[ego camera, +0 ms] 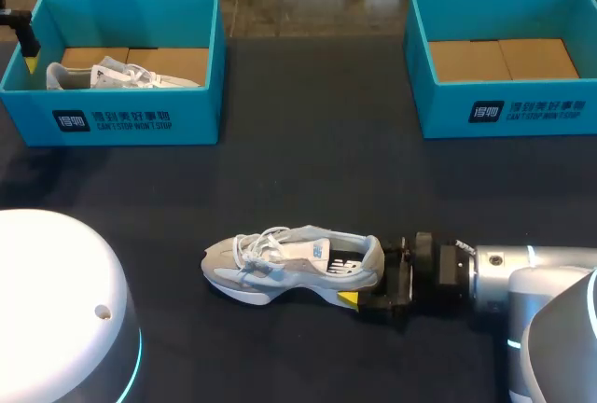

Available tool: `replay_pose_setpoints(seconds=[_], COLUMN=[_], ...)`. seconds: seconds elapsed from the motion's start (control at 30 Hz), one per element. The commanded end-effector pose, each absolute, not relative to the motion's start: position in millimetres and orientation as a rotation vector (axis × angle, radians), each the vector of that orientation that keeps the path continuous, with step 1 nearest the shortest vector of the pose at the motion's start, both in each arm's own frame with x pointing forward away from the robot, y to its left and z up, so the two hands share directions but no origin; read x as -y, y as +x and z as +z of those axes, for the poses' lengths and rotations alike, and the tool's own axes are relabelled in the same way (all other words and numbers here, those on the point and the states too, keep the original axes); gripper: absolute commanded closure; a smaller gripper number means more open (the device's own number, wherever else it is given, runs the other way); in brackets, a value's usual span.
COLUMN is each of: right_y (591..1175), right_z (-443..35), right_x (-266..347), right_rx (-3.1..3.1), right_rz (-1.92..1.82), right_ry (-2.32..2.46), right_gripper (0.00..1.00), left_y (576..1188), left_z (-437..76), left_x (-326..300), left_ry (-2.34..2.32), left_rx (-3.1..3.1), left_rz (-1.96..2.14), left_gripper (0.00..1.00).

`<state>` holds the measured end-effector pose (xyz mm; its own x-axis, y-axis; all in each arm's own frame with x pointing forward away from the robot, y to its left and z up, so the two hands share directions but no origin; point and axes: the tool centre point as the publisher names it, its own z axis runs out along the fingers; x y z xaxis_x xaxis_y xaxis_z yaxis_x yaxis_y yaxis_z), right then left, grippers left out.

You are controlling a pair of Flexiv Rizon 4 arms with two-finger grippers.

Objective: Take the shoe out of the shoebox, open the shoe tongue, remove and reinsert the insole, then place the shoe into the shoebox

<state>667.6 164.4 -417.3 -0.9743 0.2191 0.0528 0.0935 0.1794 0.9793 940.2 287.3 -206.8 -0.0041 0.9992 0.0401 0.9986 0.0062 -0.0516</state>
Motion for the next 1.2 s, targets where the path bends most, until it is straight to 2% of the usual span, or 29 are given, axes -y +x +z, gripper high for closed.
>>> replay_pose_setpoints(seconds=[0.03,0.07,0.1,0.13,0.77,1.2], right_y=[669,669,669,669,693,690], right_z=[-419,-419,-420,-420,-417,-416], right_x=[-168,-168,-168,-168,-164,-165], right_rx=[-2.342,-2.343,-2.344,-2.343,-2.416,-2.436], right_rz=[1.920,1.920,1.919,1.923,2.028,2.013], right_ry=[0.307,0.307,0.305,0.300,0.104,0.086], right_gripper=[0.00,0.20,0.79,1.00,1.00,1.00], left_y=[939,939,939,939,939,939], left_z=[-207,-207,-207,-207,-207,-207], left_x=[-287,-287,-287,-287,-287,-287], left_ry=[-2.171,-2.171,-2.171,-2.171,-2.171,-2.171], left_rx=[2.181,2.181,2.181,2.181,2.181,2.181], left_rz=[0.007,0.007,0.007,0.007,0.007,0.007], left_gripper=[0.00,0.00,0.00,0.00,0.00,0.00])
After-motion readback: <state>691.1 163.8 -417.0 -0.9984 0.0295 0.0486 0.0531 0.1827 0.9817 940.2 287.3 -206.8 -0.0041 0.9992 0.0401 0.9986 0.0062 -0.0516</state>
